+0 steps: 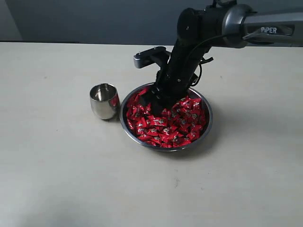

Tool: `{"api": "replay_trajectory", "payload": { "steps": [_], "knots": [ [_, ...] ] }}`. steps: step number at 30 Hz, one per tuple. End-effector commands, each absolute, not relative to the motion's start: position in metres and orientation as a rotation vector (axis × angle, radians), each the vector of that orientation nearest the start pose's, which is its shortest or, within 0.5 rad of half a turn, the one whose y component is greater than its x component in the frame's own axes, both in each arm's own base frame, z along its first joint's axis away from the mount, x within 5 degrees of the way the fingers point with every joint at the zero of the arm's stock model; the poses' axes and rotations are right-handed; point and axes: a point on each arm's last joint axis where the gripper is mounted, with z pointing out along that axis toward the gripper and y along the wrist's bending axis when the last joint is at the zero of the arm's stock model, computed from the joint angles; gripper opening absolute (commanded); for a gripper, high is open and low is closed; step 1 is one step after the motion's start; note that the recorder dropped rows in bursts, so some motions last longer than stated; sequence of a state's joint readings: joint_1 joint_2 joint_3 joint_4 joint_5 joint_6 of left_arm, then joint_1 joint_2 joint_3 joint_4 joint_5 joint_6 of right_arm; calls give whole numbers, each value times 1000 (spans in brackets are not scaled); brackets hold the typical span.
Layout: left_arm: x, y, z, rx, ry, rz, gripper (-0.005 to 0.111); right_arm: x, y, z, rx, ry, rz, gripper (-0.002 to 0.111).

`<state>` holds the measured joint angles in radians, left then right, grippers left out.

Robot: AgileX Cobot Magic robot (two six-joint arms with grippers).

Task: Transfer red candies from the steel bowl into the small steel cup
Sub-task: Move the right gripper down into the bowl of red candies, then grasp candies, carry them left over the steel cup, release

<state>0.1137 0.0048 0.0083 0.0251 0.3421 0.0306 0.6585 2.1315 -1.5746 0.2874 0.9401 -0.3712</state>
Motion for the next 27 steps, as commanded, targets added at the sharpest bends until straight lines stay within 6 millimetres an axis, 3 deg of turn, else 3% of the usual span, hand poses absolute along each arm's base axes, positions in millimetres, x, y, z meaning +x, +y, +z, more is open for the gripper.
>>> {"api": "replay_trajectory", "payload": {
  "steps": [1,6,15,20,23,27],
  "knots": [
    [53,7,183,-55,1822,124,0,334,281,151,-1313,2678,344,43],
    [53,7,183,-55,1822,124,0,339,280,142,-1336,2655,286,43],
    [53,7,183,-55,1822,124,0,338,278,165,-1326,2603,281,-1],
    [53,7,183,-55,1822,124,0,336,277,182,-1313,2566,289,-1],
    [53,7,183,-55,1822,124,0,332,278,202,-1263,2541,361,-1],
    [53,7,183,-55,1822,124,0,316,304,221,-1271,2424,532,-1]
  ]
}}
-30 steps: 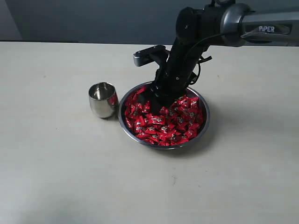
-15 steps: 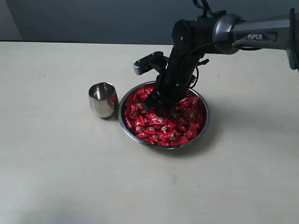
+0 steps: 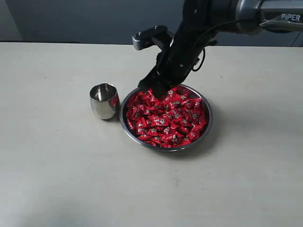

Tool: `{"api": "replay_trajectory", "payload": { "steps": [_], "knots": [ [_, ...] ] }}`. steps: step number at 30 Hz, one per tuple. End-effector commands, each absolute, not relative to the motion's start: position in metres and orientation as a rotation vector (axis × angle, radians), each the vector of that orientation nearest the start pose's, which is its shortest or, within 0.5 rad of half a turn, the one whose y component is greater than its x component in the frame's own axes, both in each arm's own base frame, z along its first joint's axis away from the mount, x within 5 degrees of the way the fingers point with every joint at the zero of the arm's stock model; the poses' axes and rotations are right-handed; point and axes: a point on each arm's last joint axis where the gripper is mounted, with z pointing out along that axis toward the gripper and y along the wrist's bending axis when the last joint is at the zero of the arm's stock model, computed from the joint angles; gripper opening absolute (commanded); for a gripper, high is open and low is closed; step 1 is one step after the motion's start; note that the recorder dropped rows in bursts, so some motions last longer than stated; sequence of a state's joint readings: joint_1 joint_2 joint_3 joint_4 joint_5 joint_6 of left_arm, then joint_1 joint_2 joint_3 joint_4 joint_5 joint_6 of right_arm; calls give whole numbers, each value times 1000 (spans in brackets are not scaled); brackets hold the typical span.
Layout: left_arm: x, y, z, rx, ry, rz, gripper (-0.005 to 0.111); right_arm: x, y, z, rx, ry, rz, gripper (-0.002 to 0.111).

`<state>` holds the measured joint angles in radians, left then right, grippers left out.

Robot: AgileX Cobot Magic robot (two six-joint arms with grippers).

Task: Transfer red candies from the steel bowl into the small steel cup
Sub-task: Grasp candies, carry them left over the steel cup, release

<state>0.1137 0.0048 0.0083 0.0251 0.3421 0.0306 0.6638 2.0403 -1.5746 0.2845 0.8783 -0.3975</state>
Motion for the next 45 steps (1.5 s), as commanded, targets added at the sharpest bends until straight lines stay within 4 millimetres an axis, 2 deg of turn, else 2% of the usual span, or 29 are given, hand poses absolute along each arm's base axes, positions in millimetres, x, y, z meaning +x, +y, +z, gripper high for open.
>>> {"api": "replay_trajectory", "payload": {
  "steps": [1,4,7,11,14,21,23,29,35,39,45],
  "knots": [
    [53,7,183,-55,1822,124,0,313,311,223,-1283,2396,548,-1],
    [53,7,183,-55,1822,124,0,308,346,231,-1316,2274,575,-1],
    [53,7,183,-55,1822,124,0,315,371,227,-1338,2225,593,-1],
    [53,7,183,-55,1822,124,0,329,386,205,-1349,2230,585,-1],
    [53,7,183,-55,1822,124,0,331,391,194,-1363,2242,579,-1],
    [53,7,183,-55,1822,124,0,335,389,183,-1400,2247,518,-1],
    [53,7,183,-55,1822,124,0,335,389,182,-1404,2251,518,4],
    [53,7,183,-55,1822,124,0,334,389,182,-1407,2258,519,30],
    [53,7,183,-55,1822,124,0,333,387,186,-1414,2258,516,31],
    [53,7,183,-55,1822,124,0,330,382,203,-1439,2252,497,31],
    [53,7,183,-55,1822,124,0,341,344,235,-1389,2367,451,31]
  ]
}}
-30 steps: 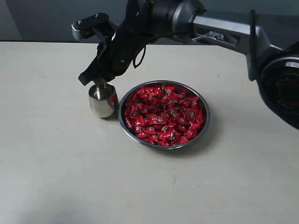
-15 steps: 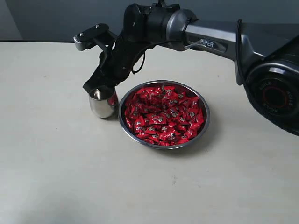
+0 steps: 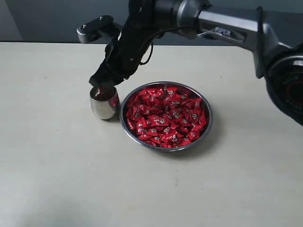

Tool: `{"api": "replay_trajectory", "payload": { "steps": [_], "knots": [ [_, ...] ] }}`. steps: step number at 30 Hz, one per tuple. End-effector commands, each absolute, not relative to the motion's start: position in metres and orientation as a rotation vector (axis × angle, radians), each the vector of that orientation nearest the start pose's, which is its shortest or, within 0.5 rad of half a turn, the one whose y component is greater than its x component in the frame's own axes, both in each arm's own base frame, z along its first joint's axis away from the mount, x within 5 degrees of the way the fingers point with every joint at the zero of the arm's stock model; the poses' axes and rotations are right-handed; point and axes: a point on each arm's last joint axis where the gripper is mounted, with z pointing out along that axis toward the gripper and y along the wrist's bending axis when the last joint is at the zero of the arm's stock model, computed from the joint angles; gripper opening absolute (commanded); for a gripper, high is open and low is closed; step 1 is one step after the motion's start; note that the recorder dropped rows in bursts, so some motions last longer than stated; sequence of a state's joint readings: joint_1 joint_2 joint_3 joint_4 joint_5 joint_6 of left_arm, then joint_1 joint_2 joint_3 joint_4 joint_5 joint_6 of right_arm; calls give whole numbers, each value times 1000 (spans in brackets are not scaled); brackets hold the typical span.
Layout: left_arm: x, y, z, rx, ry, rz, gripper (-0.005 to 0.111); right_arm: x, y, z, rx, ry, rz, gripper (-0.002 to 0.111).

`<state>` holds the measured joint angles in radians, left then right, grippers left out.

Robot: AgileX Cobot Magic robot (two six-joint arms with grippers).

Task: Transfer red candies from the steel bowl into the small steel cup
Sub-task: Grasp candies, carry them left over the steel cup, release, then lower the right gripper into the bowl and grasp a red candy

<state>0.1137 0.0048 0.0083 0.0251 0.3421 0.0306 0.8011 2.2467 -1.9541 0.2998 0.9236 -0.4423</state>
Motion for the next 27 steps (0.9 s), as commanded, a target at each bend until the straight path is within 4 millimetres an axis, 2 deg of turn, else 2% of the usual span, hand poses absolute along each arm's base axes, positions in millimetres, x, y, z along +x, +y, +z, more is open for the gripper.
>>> {"api": "replay_trajectory", "payload": {
  "steps": [1,5,13,17,27],
  "knots": [
    [53,7,183,-55,1822,124,0,346,336,236,-1360,2405,450,31],
    [53,7,183,-55,1822,124,0,361,309,237,-1272,2520,442,31],
    [53,7,183,-55,1822,124,0,358,293,199,-1281,2625,371,31],
    [53,7,183,-55,1822,124,0,353,293,189,-1289,2643,368,31],
    [53,7,183,-55,1822,124,0,333,313,171,-1480,2570,309,31]
  ]
}}
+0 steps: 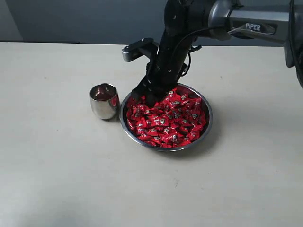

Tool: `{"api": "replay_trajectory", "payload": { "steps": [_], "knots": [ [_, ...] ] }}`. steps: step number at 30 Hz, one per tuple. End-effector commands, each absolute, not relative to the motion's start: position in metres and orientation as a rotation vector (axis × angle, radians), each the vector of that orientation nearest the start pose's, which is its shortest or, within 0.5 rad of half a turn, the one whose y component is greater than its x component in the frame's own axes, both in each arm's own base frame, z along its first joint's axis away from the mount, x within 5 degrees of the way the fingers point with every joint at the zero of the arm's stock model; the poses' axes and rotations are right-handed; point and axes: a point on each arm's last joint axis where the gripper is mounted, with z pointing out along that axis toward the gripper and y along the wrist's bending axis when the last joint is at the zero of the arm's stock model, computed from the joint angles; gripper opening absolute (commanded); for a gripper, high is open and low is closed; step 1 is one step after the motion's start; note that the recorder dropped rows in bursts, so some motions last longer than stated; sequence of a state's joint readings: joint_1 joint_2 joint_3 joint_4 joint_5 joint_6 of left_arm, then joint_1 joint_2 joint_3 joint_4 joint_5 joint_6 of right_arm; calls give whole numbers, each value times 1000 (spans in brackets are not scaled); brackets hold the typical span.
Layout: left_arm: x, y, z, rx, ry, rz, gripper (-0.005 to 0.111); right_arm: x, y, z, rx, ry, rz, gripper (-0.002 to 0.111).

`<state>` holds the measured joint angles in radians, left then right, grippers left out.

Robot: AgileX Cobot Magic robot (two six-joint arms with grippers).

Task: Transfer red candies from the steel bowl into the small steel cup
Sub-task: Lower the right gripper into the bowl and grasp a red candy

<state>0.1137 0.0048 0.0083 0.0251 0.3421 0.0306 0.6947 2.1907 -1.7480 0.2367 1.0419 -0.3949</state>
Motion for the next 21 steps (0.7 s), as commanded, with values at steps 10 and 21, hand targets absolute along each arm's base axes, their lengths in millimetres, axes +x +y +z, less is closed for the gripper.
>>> {"api": "replay_trajectory", "payload": {
  "steps": [10,21],
  "knots": [
    [53,7,183,-55,1822,124,0,327,325,142,-1633,2496,61,31],
    [53,7,183,-55,1822,124,0,331,323,142,-1627,2476,3,31]
  ]
}}
